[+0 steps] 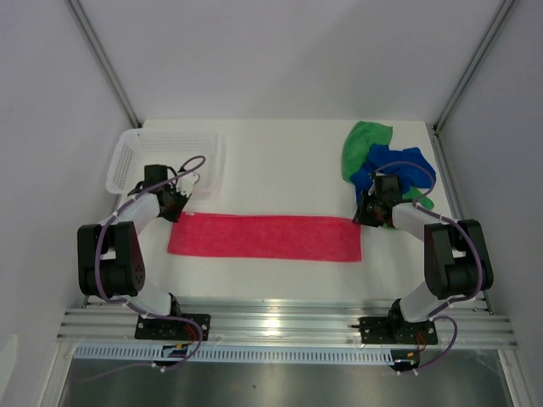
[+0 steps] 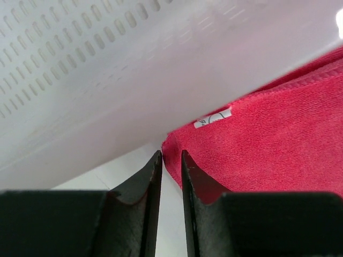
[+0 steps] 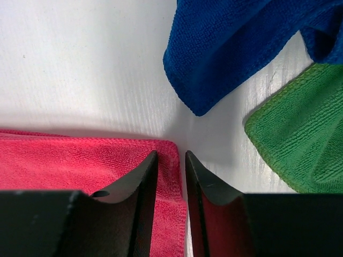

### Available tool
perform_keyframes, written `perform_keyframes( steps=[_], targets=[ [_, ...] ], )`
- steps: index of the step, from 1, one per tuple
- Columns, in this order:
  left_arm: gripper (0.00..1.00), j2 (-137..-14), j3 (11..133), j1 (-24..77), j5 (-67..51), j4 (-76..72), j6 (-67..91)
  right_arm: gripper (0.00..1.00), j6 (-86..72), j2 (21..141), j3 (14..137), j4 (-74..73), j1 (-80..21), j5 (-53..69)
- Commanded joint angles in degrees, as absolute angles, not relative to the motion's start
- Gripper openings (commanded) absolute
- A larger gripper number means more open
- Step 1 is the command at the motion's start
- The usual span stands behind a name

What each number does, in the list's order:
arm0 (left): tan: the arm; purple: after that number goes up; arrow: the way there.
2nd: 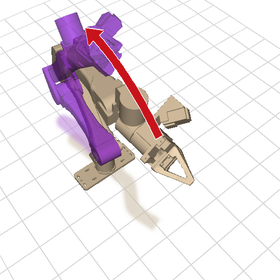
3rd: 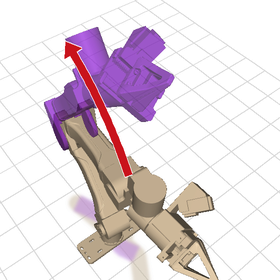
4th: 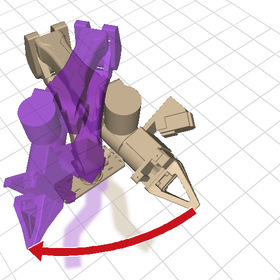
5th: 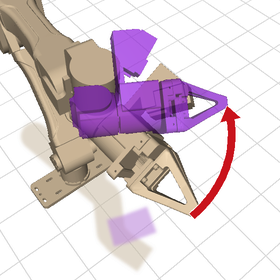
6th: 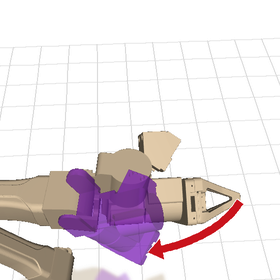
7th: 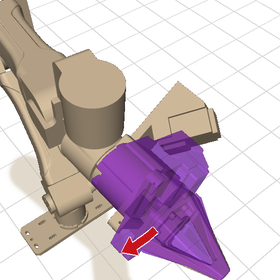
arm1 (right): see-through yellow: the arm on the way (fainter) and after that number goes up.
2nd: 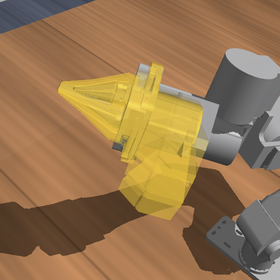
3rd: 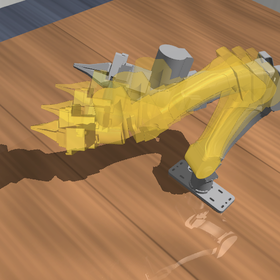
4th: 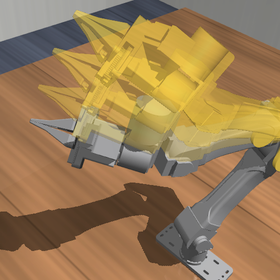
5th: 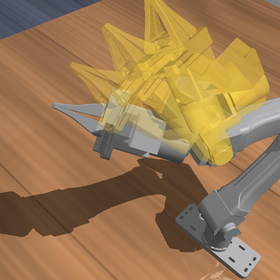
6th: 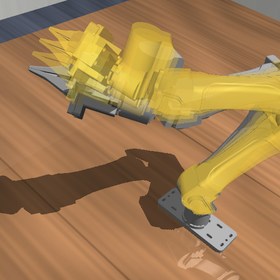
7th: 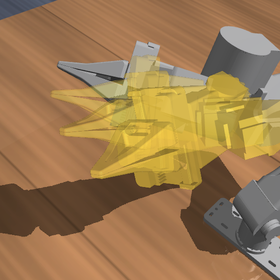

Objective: Roll the towels
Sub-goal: Fold the towel

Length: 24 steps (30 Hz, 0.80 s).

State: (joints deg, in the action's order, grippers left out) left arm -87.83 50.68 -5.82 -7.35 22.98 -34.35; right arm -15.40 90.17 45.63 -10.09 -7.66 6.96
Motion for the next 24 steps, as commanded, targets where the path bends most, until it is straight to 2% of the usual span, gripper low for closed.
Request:
perform_keyframes(
  steps=[1,6,10,14,15,18,19,22,24],
  targets=[
    [0.24,-89.4,53.2,-6.4,-5.3,21.2,-31.6,0.31,-15.5,91.5,46.8,-8.3,-7.6,6.7],
    [0.28,-88.3,52.8,-6.5,-4.4,20.9,-30.8,0.38,-15.0,90.1,48.3,-10.5,-7.6,4.5],
    [0.34,-85.0,52.6,-6.5,-5.3,22.4,-30.5,0.48,-14.0,86.3,50.3,-13.0,-7.6,2.2],
    [0.37,-81.4,52.2,-6.4,-5.9,25.0,-30.1,0.48,-14.0,82.3,51.2,-15.0,-8.2,0.0],
    [0.38,-79.9,52.2,-6.5,-6.1,26.1,-30.1,0.46,-14.1,81.5,50.7,-15.4,-9.3,-1.0],
    [0.37,-76.9,50.8,-6.5,-7.6,28.4,-30.0,0.30,-15.4,78.8,48.2,-15.1,-12.6,-3.3],
    [0.36,-76.5,50.2,-6.4,-8.3,28.8,-29.9,0.20,-15.6,78.5,47.4,-14.5,-13.4,-2.8],
    [0.35,-78.0,49.0,-5.9,-9.7,30.5,-30.2,0.05,-17.3,79.6,45.4,-11.8,-14.3,1.7],
    [0.34,-80.5,48.4,-5.2,-6.6,30.2,-30.3,0.00,-18.4,82.3,45.2,-9.9,-14.3,3.8]
  ],
)
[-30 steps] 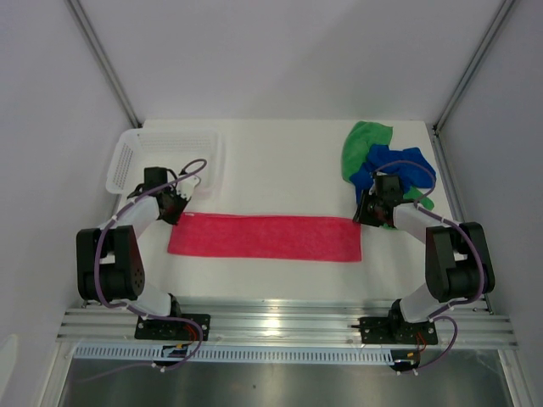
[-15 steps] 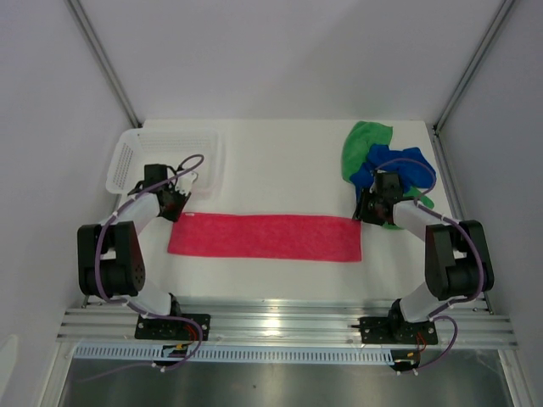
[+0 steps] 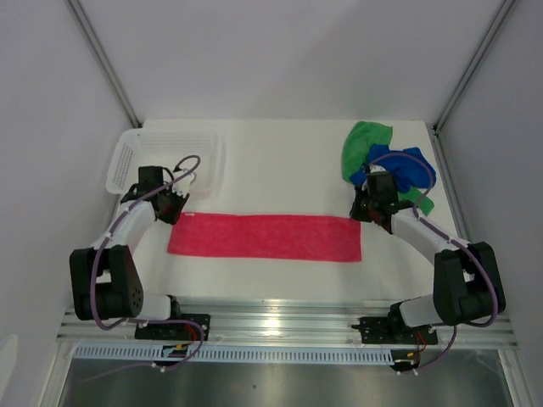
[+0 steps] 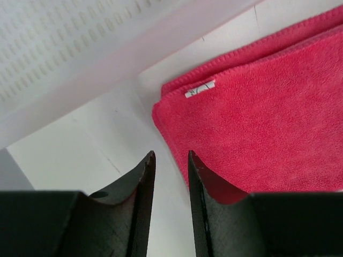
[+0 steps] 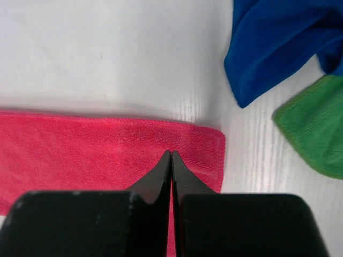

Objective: Roll the towels
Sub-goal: Fold the towel

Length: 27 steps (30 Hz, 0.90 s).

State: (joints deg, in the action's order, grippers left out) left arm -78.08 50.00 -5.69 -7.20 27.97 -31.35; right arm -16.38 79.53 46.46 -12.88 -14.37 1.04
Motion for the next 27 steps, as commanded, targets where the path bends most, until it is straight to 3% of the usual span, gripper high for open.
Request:
perform_keyframes(
  steps=[1,10,18,23,26,27],
  targets=[
    [0.34,-83.2,48.4,-5.1,-5.5,30.1,-30.3,0.00,-18.7,83.4,45.0,-9.5,-14.3,4.0],
    [0.36,-91.1,51.6,-5.0,-2.1,31.6,-28.4,0.00,-20.6,94.0,47.0,-7.7,-12.5,3.3],
    [0.36,-92.1,52.9,-4.9,-2.2,32.6,-28.5,0.00,-20.7,92.1,48.2,-9.8,-11.2,3.3],
    [0.38,-89.6,52.3,-4.9,-5.2,34.1,-28.1,0.12,-20.7,83.8,48.7,-14.0,-11.2,2.3],
    [0.40,-87.1,51.2,-5.0,-7.0,34.7,-28.3,0.24,-21.7,78.3,47.8,-18.2,-11.2,-0.2],
    [0.40,-86.6,51.1,-4.9,-7.4,34.7,-28.4,0.32,-22.1,76.9,47.3,-19.2,-11.1,-2.3]
  ],
)
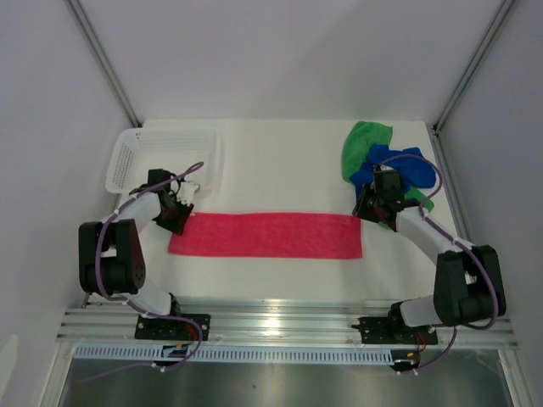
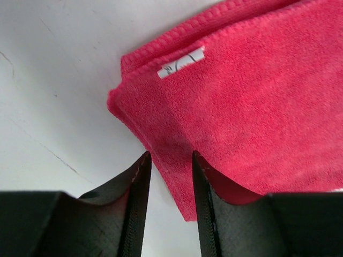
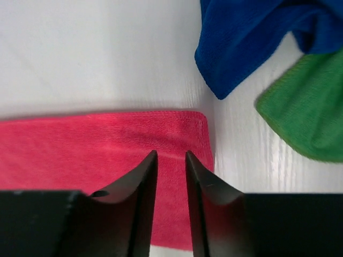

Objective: Roll the towels
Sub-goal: Fold the towel

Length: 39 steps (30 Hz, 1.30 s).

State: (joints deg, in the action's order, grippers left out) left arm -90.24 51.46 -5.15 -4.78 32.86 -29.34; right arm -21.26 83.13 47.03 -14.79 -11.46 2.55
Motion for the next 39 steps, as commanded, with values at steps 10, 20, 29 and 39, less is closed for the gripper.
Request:
perform_keyframes(
  steps=[10,20,29,39],
  targets=[
    [0.43,-84.0,49.6,-5.0,-7.0,35.0,-28.0,0.58,-33.0,63.2,31.8,-23.0,-10.7,-0.7],
    [0.44,-84.1,48.4,-5.0,-6.9,34.3,-27.9,0.47,-40.1,62.1,23.7,-17.4,-10.7,5.2],
    [0.44,-83.9,48.4,-5.0,-6.7,33.9,-27.9,0.41,-43.6,60.4,19.7,-14.9,-10.8,5.5],
    [0.44,-83.6,48.0,-5.0,-7.0,33.6,-27.7,0.08,-45.3,60.8,19.9,-12.7,-9.5,1.0]
  ],
)
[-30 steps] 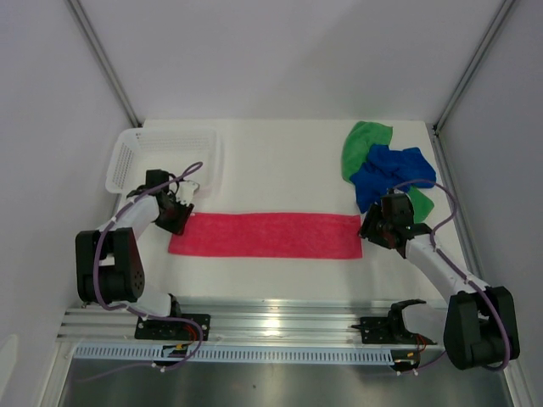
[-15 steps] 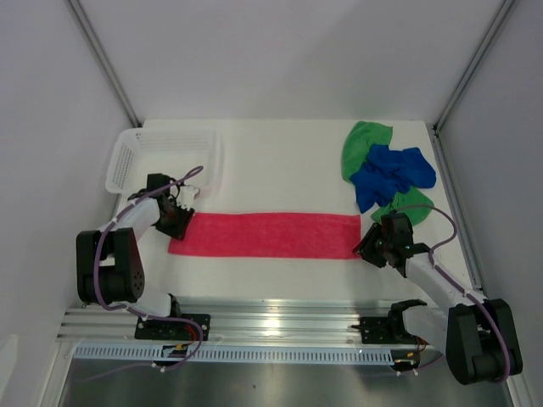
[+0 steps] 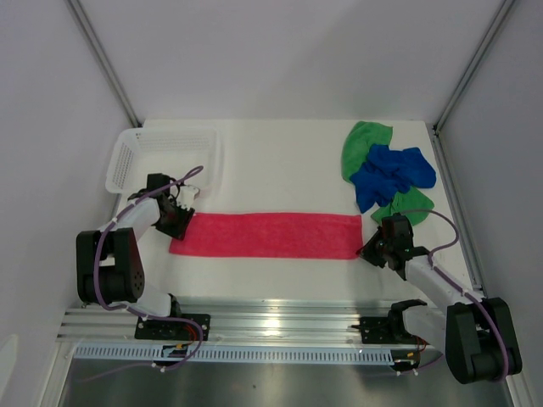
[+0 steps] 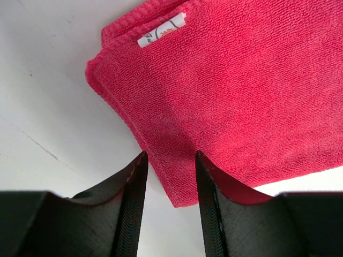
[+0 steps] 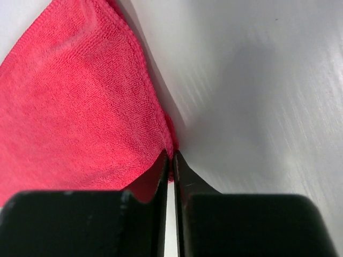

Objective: Roll the towels
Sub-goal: Fold the towel

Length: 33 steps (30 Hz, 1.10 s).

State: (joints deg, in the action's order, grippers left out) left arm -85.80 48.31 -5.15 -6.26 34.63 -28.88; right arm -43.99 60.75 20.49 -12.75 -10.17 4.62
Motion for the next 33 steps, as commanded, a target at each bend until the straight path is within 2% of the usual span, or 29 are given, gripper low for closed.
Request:
perform_keyframes(
  steps=[1,3,15,19,25,33],
  targets=[
    [0.45,-83.5,48.0,-5.1,-7.4,34.0,-27.8,0.05,-45.3,60.4,20.0,-13.0,-9.3,0.5],
    [0.45,-83.1,48.3,-5.1,-8.3,34.4,-27.7,0.00,-44.7,59.0,20.7,-13.7,-8.4,0.0],
    [0.48,-83.3,51.3,-4.0,-15.8,36.4,-25.7,0.00,-35.8,53.3,27.3,-23.7,-4.0,-9.7],
    [0.49,-85.8,52.6,-3.2,-15.8,36.6,-23.7,0.00,-32.7,57.4,30.6,-23.6,-5.7,-8.6],
    [0.48,-89.1,53.1,-3.3,-17.0,37.1,-21.6,0.00,-31.6,69.7,42.7,-26.0,-22.7,-18.3],
    [0.46,-91.4,52.6,-3.3,-18.8,37.0,-20.9,0.00,-31.6,87.6,60.8,-26.6,-43.2,-19.2]
  ],
)
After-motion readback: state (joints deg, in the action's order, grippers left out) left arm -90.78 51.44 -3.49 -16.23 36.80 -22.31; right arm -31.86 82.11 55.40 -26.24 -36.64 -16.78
